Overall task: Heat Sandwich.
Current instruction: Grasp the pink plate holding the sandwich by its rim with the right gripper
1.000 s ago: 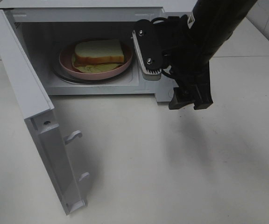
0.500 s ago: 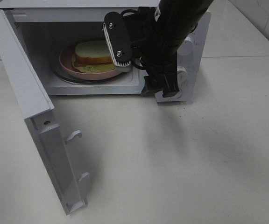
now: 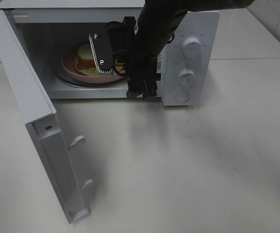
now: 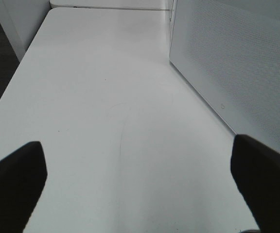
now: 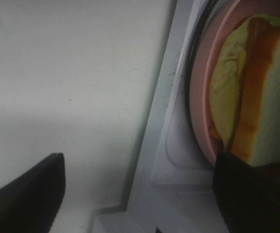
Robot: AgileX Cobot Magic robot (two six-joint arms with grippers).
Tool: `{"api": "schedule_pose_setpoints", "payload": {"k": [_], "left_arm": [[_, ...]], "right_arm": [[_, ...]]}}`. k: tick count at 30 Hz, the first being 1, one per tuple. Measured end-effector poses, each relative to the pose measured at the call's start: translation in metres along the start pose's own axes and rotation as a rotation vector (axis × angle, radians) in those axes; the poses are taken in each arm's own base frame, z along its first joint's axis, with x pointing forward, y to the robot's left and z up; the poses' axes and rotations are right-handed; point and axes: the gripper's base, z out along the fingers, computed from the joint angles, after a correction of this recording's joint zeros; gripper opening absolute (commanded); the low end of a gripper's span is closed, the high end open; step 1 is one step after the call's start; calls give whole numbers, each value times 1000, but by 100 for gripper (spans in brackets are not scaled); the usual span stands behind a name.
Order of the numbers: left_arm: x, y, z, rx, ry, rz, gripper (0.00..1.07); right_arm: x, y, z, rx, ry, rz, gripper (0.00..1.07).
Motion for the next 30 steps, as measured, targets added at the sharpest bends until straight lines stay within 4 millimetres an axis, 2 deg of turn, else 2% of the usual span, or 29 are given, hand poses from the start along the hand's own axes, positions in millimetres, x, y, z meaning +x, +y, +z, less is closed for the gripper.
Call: {"api": "schedule_pose_setpoints", "payload": {"k": [10,11,13,15,19,20,30], "left_arm": [[0,0,0,0,0,5,98],[0,0,0,0,0,5,98],[0,0,0,0,0,0,98],[0,0,0,0,0,0,98],[0,0,0,0,0,0,98],[0,0,0,0,0,0,98],[0,0,0,0,0,0,98]], "right_arm": [[-9,-17,41,34,-17,4,78],[-10,-19,50,33,-18,5,78],[-11,-22,53,37,-22,8,78],[-14,-25,66,38,-24,12,77],[-16,-31,75,50,-30,33,77],[-18,-33,82,56,-32,52,76],[-21,-45,98,83,-34,77,76]]}}
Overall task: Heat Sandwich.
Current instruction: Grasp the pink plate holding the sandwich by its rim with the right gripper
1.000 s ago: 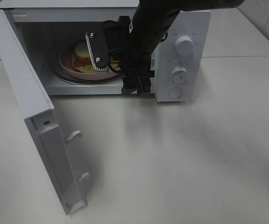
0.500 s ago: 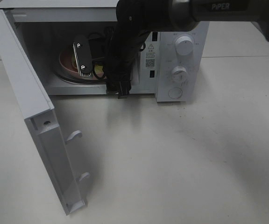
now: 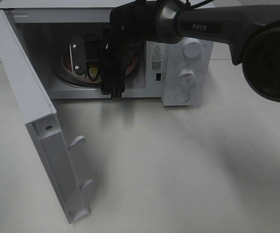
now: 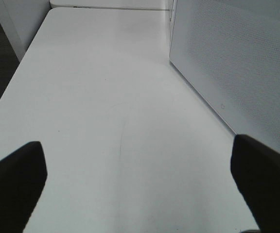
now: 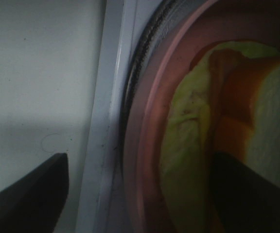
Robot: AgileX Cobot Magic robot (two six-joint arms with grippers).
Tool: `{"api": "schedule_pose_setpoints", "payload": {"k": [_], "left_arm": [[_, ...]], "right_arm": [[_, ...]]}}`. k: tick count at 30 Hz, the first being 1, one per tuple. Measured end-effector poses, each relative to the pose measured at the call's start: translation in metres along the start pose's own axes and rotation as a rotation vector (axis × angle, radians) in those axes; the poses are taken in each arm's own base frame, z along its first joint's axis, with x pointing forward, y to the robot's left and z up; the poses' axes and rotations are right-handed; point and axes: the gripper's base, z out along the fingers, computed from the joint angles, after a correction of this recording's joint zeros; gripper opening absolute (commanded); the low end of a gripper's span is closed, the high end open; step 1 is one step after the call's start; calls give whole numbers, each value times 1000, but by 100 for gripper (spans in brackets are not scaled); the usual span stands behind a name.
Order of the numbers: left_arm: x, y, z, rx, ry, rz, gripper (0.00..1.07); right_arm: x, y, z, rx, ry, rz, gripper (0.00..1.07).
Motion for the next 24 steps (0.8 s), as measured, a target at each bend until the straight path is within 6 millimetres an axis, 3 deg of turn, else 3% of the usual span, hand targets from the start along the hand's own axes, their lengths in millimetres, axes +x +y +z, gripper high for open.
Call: {"api": "schedule_pose_setpoints", "payload": {"k": [11,14,15,16,18,19,20,21,24], "left_arm": [[0,0,0,0,0,0,98],[0,0,0,0,0,5,98],[0,0,0,0,0,5,98],[0,0,0,0,0,0,98],[0,0,0,0,0,0,98],[0,0,0,0,0,0,98],[0,0,0,0,0,0,98],[0,0,0,0,0,5,98],[0,0,0,0,0,0,98]], "right_arm": [[5,5,17,-26,19,5,76],[6,6,19,-35,23,4,68],[6,6,19,-36,24,6,61],[6,7,19,-39,25,7,43],[7,7,19,-44,28,11,17],[7,7,19,-44,28,11,17],[8,7,18,-47,31,33,5],[7,5,15,-43,29,41,0],[7,4,14,-36,32,35,0]]}}
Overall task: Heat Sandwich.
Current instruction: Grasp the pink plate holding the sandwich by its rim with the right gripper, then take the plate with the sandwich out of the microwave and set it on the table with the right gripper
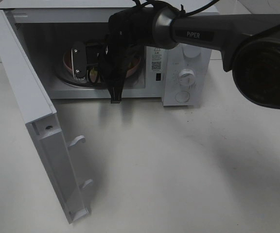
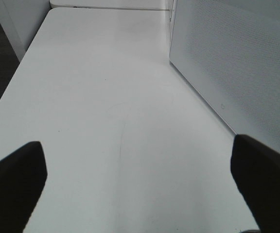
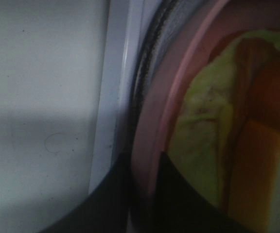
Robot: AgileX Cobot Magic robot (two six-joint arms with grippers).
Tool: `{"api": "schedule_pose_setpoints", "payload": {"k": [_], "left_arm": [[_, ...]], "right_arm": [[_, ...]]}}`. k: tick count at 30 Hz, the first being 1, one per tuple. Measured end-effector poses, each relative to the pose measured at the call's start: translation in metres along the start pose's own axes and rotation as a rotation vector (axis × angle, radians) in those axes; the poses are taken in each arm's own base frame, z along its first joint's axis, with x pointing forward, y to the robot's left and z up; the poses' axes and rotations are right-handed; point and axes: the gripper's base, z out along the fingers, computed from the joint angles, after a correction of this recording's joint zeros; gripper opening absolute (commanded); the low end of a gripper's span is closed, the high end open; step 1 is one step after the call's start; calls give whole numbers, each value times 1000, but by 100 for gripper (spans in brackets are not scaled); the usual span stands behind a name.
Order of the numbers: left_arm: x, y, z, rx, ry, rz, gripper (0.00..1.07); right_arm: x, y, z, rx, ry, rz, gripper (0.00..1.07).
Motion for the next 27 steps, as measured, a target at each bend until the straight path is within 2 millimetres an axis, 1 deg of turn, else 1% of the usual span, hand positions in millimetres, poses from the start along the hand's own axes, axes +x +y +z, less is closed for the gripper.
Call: {"api": "schedule_pose_setpoints", "payload": {"k": [19,27], "left_arm": [[0,0,0,-1,0,5,98],[0,0,0,-1,0,0,98]], "right_arm": [[1,0,-2,-16,21,-2,0],[-3,0,-13,-29,21,-24,0]]}}
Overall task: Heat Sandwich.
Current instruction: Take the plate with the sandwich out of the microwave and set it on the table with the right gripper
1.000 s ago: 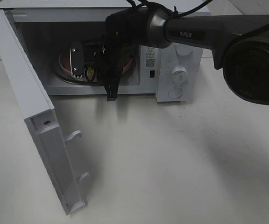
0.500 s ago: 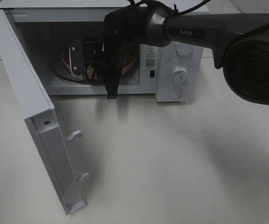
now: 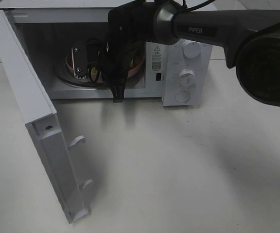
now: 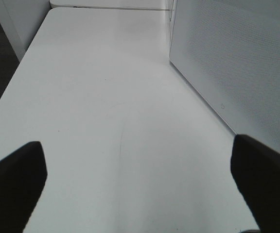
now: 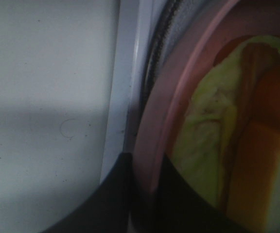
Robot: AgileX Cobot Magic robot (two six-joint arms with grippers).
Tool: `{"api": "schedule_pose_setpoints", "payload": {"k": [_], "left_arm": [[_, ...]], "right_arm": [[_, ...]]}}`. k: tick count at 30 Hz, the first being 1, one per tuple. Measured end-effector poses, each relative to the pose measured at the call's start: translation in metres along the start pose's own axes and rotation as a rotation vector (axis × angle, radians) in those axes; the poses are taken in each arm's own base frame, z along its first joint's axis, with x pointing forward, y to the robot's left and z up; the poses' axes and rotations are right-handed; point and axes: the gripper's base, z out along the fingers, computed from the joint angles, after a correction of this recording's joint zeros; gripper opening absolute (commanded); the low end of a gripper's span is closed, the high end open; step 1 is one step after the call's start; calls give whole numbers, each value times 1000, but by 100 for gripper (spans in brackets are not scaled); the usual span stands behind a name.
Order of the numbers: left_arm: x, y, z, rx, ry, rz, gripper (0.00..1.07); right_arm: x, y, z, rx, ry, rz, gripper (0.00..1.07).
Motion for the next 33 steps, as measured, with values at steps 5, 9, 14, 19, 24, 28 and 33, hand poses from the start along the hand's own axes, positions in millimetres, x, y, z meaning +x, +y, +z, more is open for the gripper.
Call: {"api": "schedule_pose_setpoints", "payload": {"k": [5,9,14,19,24,28,33], "left_arm": [[0,0,0,0,0,0,98],[0,0,0,0,0,5,98],[0,0,0,0,0,5,98],[0,0,0,0,0,0,98],[0,0,0,0,0,5,98],[0,0,0,0,0,5,98],[0,0,0,0,0,0,98]], "right_arm": [[2,3,-10,-20,0,-40,0],[3,8,-16,-43,-4,-64,0],[5,13,-27,-66,-8,-107,0],[6,17,-37,-83,-7,-146,0],[7,24,-44,-98,-8,-189,0],[9,27,-54,-84,-18,-233,0],[12,34,-66,-67,-29,-278,0]]}}
